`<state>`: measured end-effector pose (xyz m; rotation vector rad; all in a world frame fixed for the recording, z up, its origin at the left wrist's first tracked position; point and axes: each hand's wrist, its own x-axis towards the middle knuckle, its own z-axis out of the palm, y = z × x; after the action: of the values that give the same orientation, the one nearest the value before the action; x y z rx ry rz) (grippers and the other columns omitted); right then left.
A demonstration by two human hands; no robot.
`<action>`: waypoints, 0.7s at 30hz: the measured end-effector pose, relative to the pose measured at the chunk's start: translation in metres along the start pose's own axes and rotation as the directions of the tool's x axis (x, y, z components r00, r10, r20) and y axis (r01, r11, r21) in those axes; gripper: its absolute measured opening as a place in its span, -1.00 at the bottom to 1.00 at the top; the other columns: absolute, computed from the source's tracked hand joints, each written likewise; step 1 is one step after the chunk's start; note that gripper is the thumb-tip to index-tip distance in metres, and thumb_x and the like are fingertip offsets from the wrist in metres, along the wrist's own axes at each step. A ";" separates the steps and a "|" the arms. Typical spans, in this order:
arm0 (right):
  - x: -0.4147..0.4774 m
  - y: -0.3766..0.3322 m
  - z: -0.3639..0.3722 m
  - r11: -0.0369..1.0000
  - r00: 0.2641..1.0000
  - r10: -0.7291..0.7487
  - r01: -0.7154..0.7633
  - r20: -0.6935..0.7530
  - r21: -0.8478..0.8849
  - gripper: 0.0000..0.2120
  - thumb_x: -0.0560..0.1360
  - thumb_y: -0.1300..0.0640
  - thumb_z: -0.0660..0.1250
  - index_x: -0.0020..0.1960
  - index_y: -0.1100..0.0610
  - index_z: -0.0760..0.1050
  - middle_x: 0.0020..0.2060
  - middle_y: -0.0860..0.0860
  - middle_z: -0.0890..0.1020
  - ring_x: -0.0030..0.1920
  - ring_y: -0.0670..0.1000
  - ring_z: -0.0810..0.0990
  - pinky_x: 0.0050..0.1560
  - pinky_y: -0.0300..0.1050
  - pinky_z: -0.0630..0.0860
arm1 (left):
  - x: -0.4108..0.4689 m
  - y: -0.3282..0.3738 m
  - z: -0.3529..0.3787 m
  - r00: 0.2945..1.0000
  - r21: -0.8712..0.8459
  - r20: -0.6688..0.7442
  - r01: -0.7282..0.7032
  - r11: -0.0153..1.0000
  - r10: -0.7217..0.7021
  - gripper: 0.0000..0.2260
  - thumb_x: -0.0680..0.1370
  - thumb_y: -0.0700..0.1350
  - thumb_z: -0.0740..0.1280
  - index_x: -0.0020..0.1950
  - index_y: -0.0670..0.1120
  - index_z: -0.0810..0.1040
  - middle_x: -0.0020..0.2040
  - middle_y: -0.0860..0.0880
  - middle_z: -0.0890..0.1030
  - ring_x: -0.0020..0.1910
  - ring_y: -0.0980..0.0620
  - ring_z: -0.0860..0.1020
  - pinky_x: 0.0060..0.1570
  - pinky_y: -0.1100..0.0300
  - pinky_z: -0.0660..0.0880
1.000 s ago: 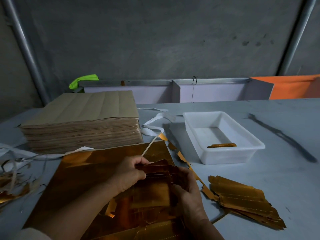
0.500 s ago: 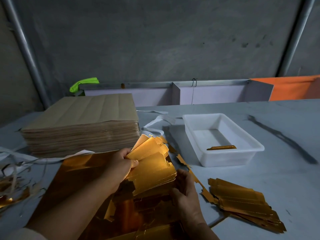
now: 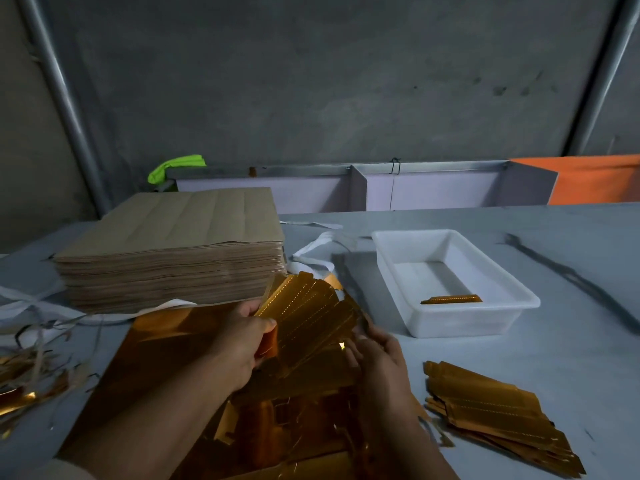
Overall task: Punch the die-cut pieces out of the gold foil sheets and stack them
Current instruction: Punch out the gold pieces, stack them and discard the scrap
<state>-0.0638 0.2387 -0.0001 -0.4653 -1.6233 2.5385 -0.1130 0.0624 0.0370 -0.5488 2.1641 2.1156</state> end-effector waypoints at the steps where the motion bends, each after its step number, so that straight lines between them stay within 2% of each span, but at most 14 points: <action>1: 0.000 0.000 -0.001 0.998 0.999 0.037 -0.037 -0.010 0.051 -0.68 0.60 0.26 0.27 0.34 0.10 0.40 0.14 0.17 0.59 0.17 0.13 0.60 0.26 0.11 0.53 | -0.001 -0.001 0.000 1.000 -0.003 0.001 -0.001 1.000 0.001 -0.66 0.57 -0.27 0.29 0.21 0.13 0.42 0.12 -0.07 0.48 0.09 -0.13 0.47 -0.17 0.03 0.48; 3: -0.002 -0.001 -0.001 0.996 0.996 0.084 -0.084 0.019 0.008 -0.80 0.61 0.19 0.26 0.23 0.12 0.46 0.04 0.17 0.63 0.06 0.09 0.64 0.20 0.10 0.56 | -0.004 -0.004 0.001 1.000 0.011 0.003 -0.010 1.000 0.010 -0.67 0.58 -0.26 0.28 0.22 0.13 0.44 0.14 -0.07 0.48 0.10 -0.12 0.47 -0.14 0.02 0.48; 5: -0.006 -0.005 0.003 0.986 0.984 0.145 -0.136 0.099 -0.097 -0.88 0.61 0.10 0.22 0.05 0.11 0.49 -0.15 0.10 0.61 -0.16 0.00 0.60 -0.05 0.00 0.54 | -0.008 -0.005 0.003 1.000 0.037 0.018 -0.022 0.999 0.021 -0.69 0.59 -0.25 0.27 0.24 0.11 0.46 0.14 -0.07 0.49 0.09 -0.11 0.47 -0.09 0.00 0.49; 6: -0.006 -0.008 0.005 0.976 0.974 0.185 -0.167 0.129 -0.141 -0.85 0.62 0.05 0.20 0.07 0.10 0.49 -0.13 0.09 0.61 -0.15 0.01 0.60 -0.06 -0.01 0.53 | -0.010 -0.005 0.005 0.999 0.056 0.033 -0.030 0.998 0.029 -0.69 0.61 -0.24 0.25 0.25 0.11 0.47 0.14 -0.07 0.51 0.09 -0.11 0.48 -0.04 -0.03 0.51; 8: -0.007 -0.013 0.012 0.959 0.959 0.245 -0.219 0.141 -0.179 -0.72 0.66 0.00 0.14 0.31 0.05 0.43 0.12 0.12 0.62 0.03 0.12 0.61 -0.03 0.05 0.60 | -0.016 -0.006 0.010 0.997 0.106 0.067 -0.057 0.993 0.050 -0.73 0.64 -0.19 0.22 0.26 0.12 0.49 0.12 -0.07 0.54 0.08 -0.11 0.51 0.08 -0.08 0.51; 9: -0.007 -0.016 0.014 0.958 0.957 0.254 -0.230 0.137 -0.172 -0.70 0.67 0.02 0.12 0.37 0.05 0.37 0.14 0.12 0.61 0.02 0.14 0.61 -0.17 0.01 0.63 | -0.020 -0.006 0.012 0.995 0.133 0.086 -0.069 0.989 0.058 -0.76 0.65 -0.14 0.21 0.24 0.12 0.49 0.12 -0.06 0.53 0.08 -0.11 0.51 0.11 -0.09 0.51; 10: -0.007 -0.018 0.016 0.961 0.958 0.253 -0.233 0.135 -0.147 -0.73 0.68 0.07 0.12 0.36 0.06 0.35 0.07 0.11 0.61 -0.03 0.14 0.62 -0.32 -0.05 0.61 | -0.024 -0.006 0.014 0.992 0.163 0.106 -0.078 0.984 0.061 -0.80 0.66 -0.09 0.21 0.23 0.14 0.50 0.13 -0.06 0.51 0.09 -0.11 0.50 0.14 -0.09 0.52; 11: -0.008 -0.021 0.018 0.961 0.955 0.265 -0.251 0.134 -0.118 -0.76 0.67 0.12 0.13 0.32 0.09 0.34 0.01 0.11 0.61 -0.06 0.15 0.62 -0.37 -0.06 0.60 | -0.029 -0.007 0.017 0.990 0.191 0.133 -0.082 0.978 0.057 -0.83 0.66 -0.04 0.21 0.20 0.15 0.49 0.15 -0.05 0.49 0.10 -0.11 0.49 0.15 -0.09 0.52; 14: -0.006 -0.024 0.018 0.945 0.940 0.323 -0.327 0.106 0.022 -0.71 0.59 0.23 0.19 0.30 0.22 0.42 0.02 0.24 0.66 0.05 0.27 0.62 -0.03 0.15 0.59 | -0.038 -0.012 0.023 0.972 0.215 0.237 -0.064 0.975 0.012 -0.79 0.62 -0.03 0.27 0.25 0.11 0.48 0.20 -0.07 0.51 0.15 -0.12 0.52 0.14 -0.10 0.55; 15: -0.006 -0.024 0.016 0.943 0.942 0.324 -0.329 0.090 0.045 -0.76 0.57 0.26 0.20 0.22 0.22 0.47 -0.06 0.23 0.70 0.03 0.27 0.63 -0.01 0.18 0.58 | -0.039 -0.013 0.024 0.964 0.204 0.264 -0.043 0.978 -0.012 -0.74 0.61 -0.09 0.29 0.29 0.08 0.48 0.20 -0.09 0.54 0.14 -0.13 0.55 0.09 -0.09 0.58; 17: -0.008 -0.025 0.010 0.943 0.946 0.312 -0.319 0.084 0.095 -0.81 0.55 0.33 0.17 0.07 0.19 0.52 -0.27 0.16 0.72 -0.11 0.23 0.66 -0.20 0.09 0.59 | -0.040 -0.012 0.025 0.950 0.172 0.307 0.007 0.985 -0.060 -0.69 0.60 -0.22 0.28 0.30 0.06 0.50 0.16 -0.11 0.60 0.08 -0.12 0.61 -0.03 -0.02 0.63; 19: -0.011 -0.027 0.004 0.949 0.954 0.286 -0.295 0.084 0.109 -0.72 0.53 0.39 0.17 0.11 0.15 0.53 -0.25 0.16 0.72 -0.17 0.20 0.69 -0.33 0.02 0.60 | -0.042 -0.011 0.026 0.940 0.149 0.328 0.048 0.988 -0.095 -0.69 0.59 -0.27 0.27 0.26 0.05 0.53 0.10 -0.11 0.64 0.04 -0.10 0.64 -0.09 0.01 0.64; 21: -0.012 -0.028 -0.001 0.957 0.961 0.264 -0.271 0.079 0.103 -0.70 0.53 0.42 0.18 0.06 0.07 0.50 -0.23 0.18 0.71 -0.15 0.20 0.67 -0.32 0.04 0.59 | -0.041 -0.012 0.026 0.940 0.114 0.322 0.081 0.990 -0.114 -0.69 0.57 -0.26 0.30 0.27 0.01 0.53 0.09 -0.14 0.65 0.03 -0.12 0.65 -0.13 0.04 0.63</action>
<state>-0.0549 0.2490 0.0270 -0.6386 -1.5173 2.8509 -0.0764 0.0969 0.0364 -0.2653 1.9976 1.8787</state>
